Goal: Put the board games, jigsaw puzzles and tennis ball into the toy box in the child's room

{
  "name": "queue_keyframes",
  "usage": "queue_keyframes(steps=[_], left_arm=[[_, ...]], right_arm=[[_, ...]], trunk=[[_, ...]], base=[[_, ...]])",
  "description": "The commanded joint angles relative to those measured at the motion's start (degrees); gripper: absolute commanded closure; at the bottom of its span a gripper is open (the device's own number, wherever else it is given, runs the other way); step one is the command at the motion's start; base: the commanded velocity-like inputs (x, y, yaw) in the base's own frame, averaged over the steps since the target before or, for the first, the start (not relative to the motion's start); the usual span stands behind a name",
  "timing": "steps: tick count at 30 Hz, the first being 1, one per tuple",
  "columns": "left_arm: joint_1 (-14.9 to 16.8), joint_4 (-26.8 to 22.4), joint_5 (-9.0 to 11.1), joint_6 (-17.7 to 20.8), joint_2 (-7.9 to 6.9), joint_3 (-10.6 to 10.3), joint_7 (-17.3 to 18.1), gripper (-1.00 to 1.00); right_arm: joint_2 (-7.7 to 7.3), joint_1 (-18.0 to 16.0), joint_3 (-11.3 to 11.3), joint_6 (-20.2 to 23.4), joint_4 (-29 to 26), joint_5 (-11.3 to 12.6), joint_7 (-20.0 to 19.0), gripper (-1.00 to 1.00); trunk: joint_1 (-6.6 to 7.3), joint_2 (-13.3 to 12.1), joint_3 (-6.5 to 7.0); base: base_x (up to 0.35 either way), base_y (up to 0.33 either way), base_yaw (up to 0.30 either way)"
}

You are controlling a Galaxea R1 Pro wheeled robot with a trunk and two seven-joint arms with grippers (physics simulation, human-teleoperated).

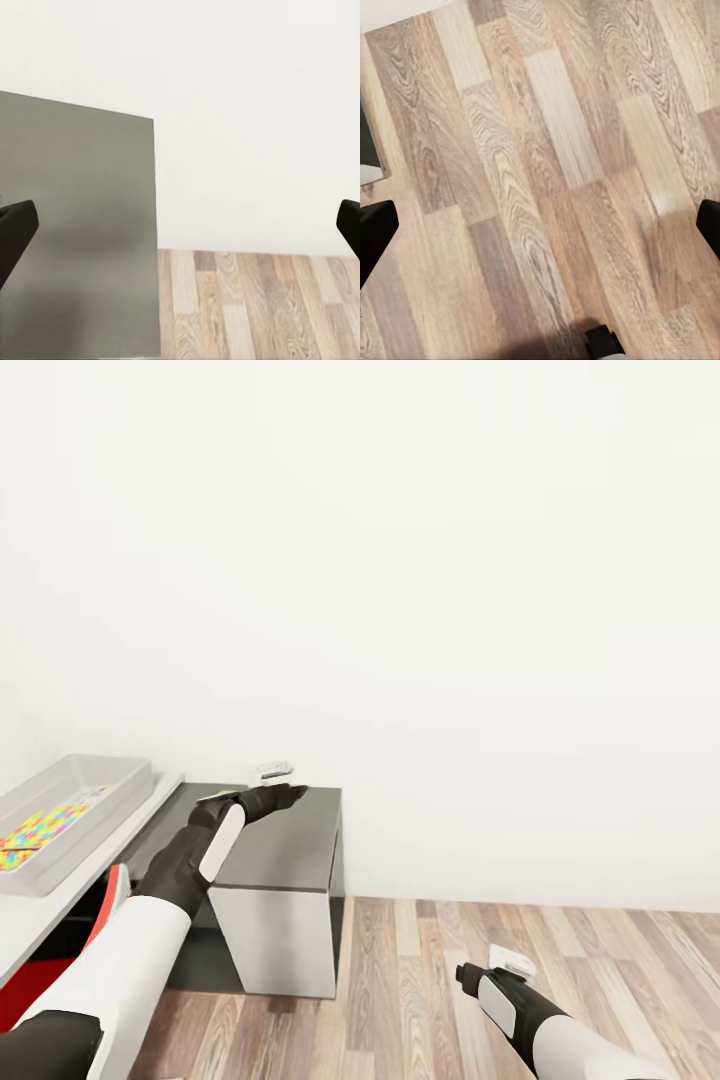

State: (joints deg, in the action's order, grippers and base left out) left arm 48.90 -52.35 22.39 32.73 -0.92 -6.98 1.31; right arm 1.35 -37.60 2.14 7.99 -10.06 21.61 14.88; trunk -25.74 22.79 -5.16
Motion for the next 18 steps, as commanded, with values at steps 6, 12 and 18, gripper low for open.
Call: queue_keyframes(steps=[6,12,18], left_arm=[[0.1,0.0,0.0,0.2,-0.15,-0.1,-0.3,-1.0],[0.1,0.0,0.0,0.2,0.05,-0.1,-6.2,-1.0],[0.1,0.1,0.0,0.1,0.19,0.0,-13.9,-1.0]], right_arm=[[0.01,0.0,0.2,0.4,-0.1,0.2,0.3,-1.0],[0.05,0.0,0.2,0.4,-0.1,0.2,0.3,-1.0],[0.06,0.0,0.2,0.4,-0.1,0.2,0.3,-1.0]], trunk=[[-0.04,0.1,-0.13],[-0.04,0.1,-0.13],[-0.04,0.1,-0.13]], base=[[0.033,-0.002,0.192],[0.056,0.0,0.211],[0.024,0.0,0.035]])
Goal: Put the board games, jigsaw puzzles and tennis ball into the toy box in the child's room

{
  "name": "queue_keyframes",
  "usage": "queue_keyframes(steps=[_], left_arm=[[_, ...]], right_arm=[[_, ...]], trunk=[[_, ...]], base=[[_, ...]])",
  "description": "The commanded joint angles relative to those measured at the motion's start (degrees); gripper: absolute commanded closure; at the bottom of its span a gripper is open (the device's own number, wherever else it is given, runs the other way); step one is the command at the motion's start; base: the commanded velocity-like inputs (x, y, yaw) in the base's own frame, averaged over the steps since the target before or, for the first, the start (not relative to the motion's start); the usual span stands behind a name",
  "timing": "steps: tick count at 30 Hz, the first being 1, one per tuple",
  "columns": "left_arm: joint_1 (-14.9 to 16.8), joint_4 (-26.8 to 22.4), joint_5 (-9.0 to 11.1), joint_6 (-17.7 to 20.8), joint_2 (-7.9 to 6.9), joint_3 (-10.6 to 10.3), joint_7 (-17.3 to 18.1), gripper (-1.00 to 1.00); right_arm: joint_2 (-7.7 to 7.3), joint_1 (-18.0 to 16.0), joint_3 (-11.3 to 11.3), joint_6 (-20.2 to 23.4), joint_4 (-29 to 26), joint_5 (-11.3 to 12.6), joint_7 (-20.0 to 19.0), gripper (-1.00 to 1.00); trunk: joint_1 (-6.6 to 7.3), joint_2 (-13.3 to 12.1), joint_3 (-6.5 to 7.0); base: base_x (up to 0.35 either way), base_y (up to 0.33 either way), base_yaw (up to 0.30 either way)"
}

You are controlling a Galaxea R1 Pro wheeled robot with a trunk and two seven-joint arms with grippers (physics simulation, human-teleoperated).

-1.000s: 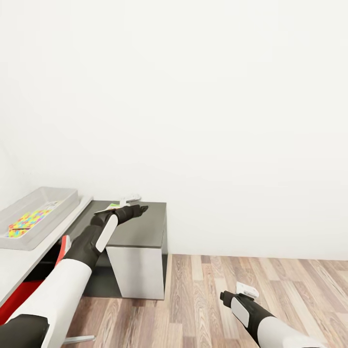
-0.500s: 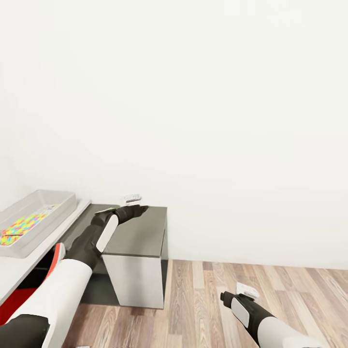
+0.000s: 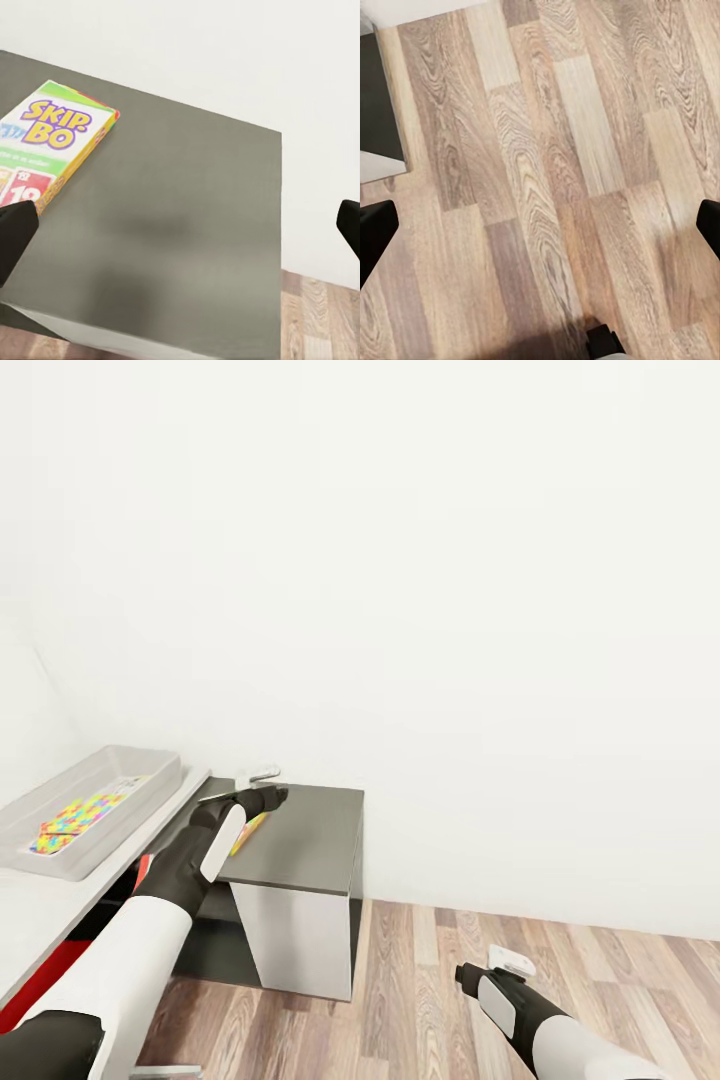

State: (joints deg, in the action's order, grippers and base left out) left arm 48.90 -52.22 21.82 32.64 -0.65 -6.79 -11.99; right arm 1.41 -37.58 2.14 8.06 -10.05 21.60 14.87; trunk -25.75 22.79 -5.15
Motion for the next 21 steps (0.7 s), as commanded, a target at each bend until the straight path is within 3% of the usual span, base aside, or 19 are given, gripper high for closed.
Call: queue_keyframes(steps=[1,5,12,21], left_arm=[[0.1,-0.1,0.6,0.2,-0.06,-0.2,-0.8,-1.0],[0.1,0.3,0.6,0.1,-0.05,-0.3,-1.6,-1.0],[0.1,0.5,0.6,0.1,-0.05,-2.6,-2.1,-1.0],[0.1,0.5,0.6,0.1,-0.05,-3.3,-2.2,-1.0]], right_arm=[[0.0,0.0,0.2,0.4,-0.1,0.2,0.3,-1.0],[0.0,0.0,0.2,0.4,-0.1,0.2,0.3,-1.0],[-0.08,0.0,0.2,0.5,-0.1,0.2,0.3,-1.0],[-0.04,0.0,0.2,0.5,-0.1,0.2,0.3,-1.0]], trunk=[[-0.04,0.1,-0.13],[-0.04,0.1,-0.13],[-0.04,0.1,-0.24],[-0.04,0.1,-0.68]], base=[[0.007,0.0,0.01],[0.11,0.0,0.004],[0.237,0.0,0.033],[0.039,0.0,0.104]])
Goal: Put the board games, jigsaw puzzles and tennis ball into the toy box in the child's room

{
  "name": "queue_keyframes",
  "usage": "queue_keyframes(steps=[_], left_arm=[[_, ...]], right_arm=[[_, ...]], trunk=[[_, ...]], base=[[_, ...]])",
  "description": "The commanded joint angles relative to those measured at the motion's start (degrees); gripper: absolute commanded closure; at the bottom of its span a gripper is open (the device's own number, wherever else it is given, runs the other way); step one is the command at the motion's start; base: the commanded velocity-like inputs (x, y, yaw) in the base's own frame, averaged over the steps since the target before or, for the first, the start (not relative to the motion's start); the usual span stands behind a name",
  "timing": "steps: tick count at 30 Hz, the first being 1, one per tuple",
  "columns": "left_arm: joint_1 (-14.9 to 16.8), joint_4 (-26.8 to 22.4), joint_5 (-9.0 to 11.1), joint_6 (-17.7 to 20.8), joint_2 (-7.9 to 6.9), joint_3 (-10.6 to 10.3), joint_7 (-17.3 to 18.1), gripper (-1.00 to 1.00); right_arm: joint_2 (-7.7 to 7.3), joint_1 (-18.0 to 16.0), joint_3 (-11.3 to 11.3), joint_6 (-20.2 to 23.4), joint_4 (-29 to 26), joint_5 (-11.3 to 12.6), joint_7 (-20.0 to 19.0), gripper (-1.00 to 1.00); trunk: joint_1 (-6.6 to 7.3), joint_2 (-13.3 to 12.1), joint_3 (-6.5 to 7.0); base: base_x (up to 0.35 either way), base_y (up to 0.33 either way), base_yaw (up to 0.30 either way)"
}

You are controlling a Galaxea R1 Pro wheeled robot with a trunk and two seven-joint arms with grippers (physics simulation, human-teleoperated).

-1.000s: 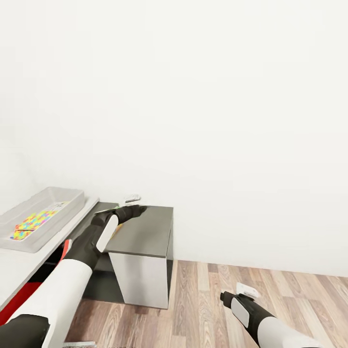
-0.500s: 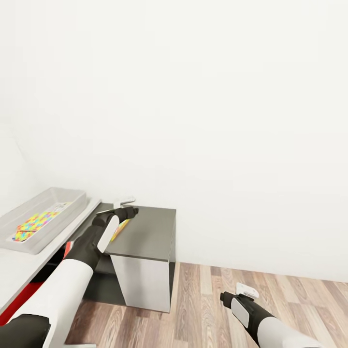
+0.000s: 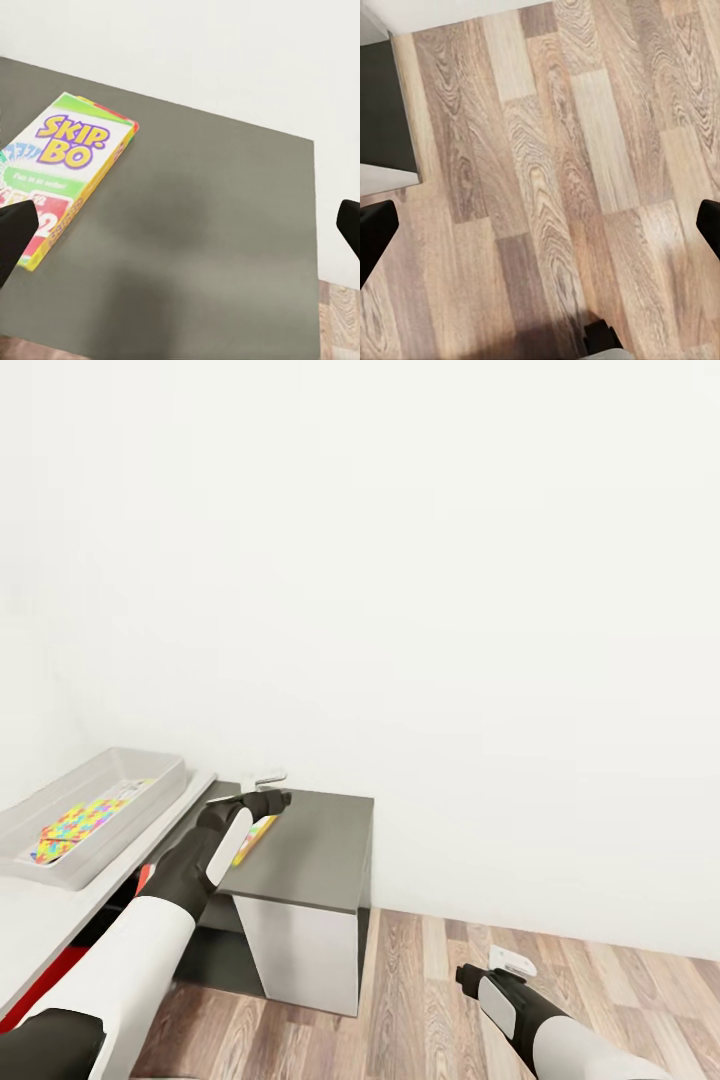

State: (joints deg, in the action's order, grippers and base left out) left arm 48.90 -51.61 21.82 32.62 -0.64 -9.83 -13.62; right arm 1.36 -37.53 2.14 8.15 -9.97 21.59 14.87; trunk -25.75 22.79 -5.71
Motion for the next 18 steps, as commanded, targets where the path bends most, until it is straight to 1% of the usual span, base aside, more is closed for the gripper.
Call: queue_keyframes(steps=[1,10,13,14,15,18], left_arm=[[0.1,-0.1,0.6,0.2,-0.07,-0.2,-0.5,-1.0],[0.1,0.0,0.6,0.1,-0.08,-0.3,-0.5,-1.0],[0.1,0.7,0.8,0.2,-0.1,-0.2,-0.6,-1.0],[0.1,1.8,0.8,0.2,-0.12,-0.1,-0.6,-1.0],[0.1,4.2,0.7,0.1,-0.16,0.0,-0.6,-1.0],[0.3,7.6,0.7,-0.2,-0.43,0.1,-0.6,-1.0]], right_arm=[[-0.01,0.0,0.2,0.4,-0.1,0.2,0.3,-1.0],[-0.04,0.0,0.2,0.4,-0.1,0.2,0.3,-1.0],[-0.04,0.0,0.2,0.4,-0.1,0.2,0.3,-1.0],[-0.07,0.0,0.2,0.5,-0.1,0.2,0.3,-1.0],[-0.06,0.0,0.2,0.5,-0.1,0.2,0.3,-1.0],[-0.08,0.0,0.2,0.5,-0.1,0.2,0.3,-1.0]], trunk=[[-0.04,0.1,-0.14],[-0.04,0.1,-0.17],[-0.04,0.1,-0.17],[-0.04,0.1,-0.17],[-0.04,0.1,-0.17],[-0.04,0.1,-0.17]], base=[[0.006,0.0,0.03],[0.001,0.0,0.006],[0.0,0.0,0.0],[0.0,0.0,0.0],[0.0,0.0,0.0],[0.0,0.0,0.0]])
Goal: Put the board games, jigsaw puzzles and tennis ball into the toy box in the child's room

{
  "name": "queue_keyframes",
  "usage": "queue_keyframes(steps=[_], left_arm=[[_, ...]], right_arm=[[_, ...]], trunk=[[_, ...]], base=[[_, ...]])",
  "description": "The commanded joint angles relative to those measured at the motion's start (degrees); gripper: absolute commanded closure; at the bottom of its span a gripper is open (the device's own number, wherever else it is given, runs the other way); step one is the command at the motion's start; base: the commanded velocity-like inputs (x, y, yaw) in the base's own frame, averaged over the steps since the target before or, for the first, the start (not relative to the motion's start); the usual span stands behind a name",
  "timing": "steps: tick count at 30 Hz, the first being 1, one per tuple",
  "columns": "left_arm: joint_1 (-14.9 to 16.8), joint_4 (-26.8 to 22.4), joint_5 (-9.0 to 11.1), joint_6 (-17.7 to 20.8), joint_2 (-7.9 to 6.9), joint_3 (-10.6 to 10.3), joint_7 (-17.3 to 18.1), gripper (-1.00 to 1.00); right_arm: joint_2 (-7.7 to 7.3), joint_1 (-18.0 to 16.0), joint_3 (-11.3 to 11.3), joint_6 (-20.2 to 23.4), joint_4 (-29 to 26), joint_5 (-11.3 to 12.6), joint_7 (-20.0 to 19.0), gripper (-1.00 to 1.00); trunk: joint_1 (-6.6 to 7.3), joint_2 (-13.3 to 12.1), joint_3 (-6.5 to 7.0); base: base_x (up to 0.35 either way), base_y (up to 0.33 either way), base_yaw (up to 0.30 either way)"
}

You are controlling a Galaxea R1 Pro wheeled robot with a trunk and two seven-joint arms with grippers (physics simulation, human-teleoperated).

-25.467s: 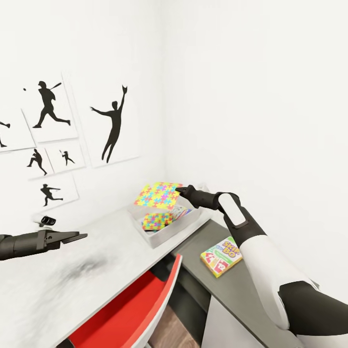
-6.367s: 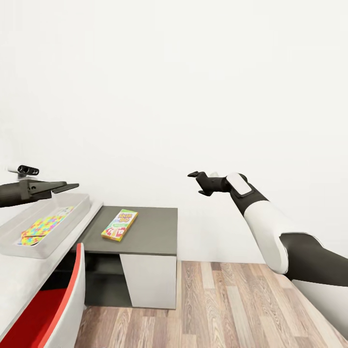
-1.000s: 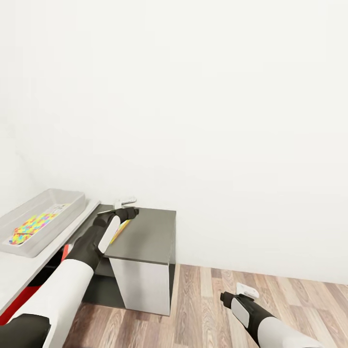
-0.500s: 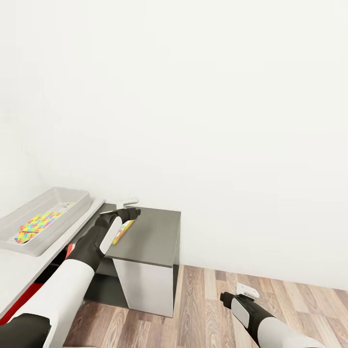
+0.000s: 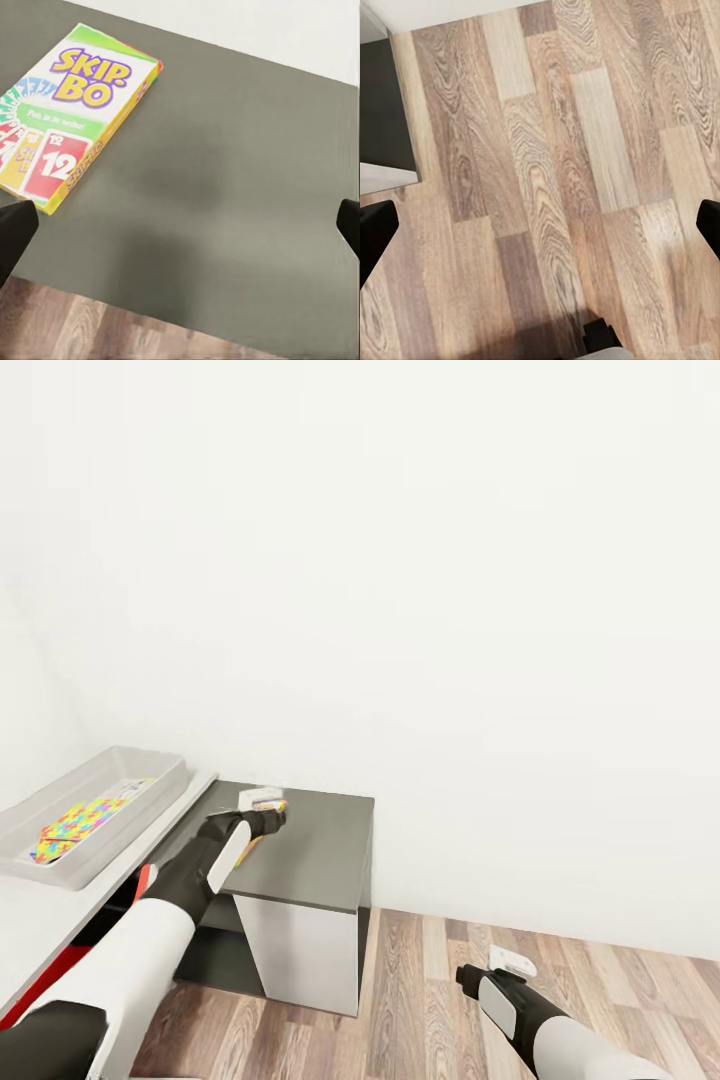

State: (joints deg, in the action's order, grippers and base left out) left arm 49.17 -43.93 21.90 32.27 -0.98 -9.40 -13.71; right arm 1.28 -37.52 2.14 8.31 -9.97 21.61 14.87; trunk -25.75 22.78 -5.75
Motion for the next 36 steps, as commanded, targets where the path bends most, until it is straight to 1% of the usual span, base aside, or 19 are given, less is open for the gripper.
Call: queue_keyframes(steps=[1,5,10,12,21,29,36], left_arm=[[0.2,0.4,0.6,-0.1,-0.13,-0.3,-0.5,-1.0],[1.1,2.6,0.7,-1.5,-0.28,-0.2,-0.5,-1.0],[2.6,6.1,0.6,-2.1,-0.44,-0.2,-0.5,-1.0],[2.9,6.8,0.6,-2.5,-0.48,-0.3,-0.4,-1.0],[3.2,7.4,0.5,-4.5,-0.51,-0.4,0.1,-1.0],[3.2,7.4,0.4,-4.7,-0.5,-0.5,-0.2,-1.0],[3.2,7.5,0.4,-5.0,-0.43,-0.7,-0.3,-1.0]], right_arm=[[0.01,0.0,0.2,0.4,-0.1,0.2,0.3,-1.0],[-0.04,0.0,0.2,0.4,-0.1,0.2,0.3,-1.0],[-0.04,0.0,0.2,0.4,-0.1,0.2,0.3,-1.0],[-0.05,0.0,0.2,0.4,-0.1,0.2,0.3,-1.0],[-0.02,0.0,0.2,0.4,-0.1,0.2,0.3,-1.0],[0.03,0.0,0.2,0.4,-0.1,0.2,0.3,-1.0],[-0.02,0.0,0.2,0.5,-0.1,0.2,0.3,-1.0]], trunk=[[-0.03,0.1,-0.13],[-0.03,0.1,-0.13],[-0.03,0.1,-0.13],[-0.03,0.1,-0.13],[-0.03,0.1,-0.13],[-0.03,0.1,-0.13],[-0.03,0.1,-0.13]], base=[[0.0,0.0,0.0],[0.0,0.0,0.0],[0.0,0.0,0.0],[0.0,0.0,0.0],[0.019,0.0,0.0],[0.239,0.038,0.0],[0.085,0.015,0.0]])
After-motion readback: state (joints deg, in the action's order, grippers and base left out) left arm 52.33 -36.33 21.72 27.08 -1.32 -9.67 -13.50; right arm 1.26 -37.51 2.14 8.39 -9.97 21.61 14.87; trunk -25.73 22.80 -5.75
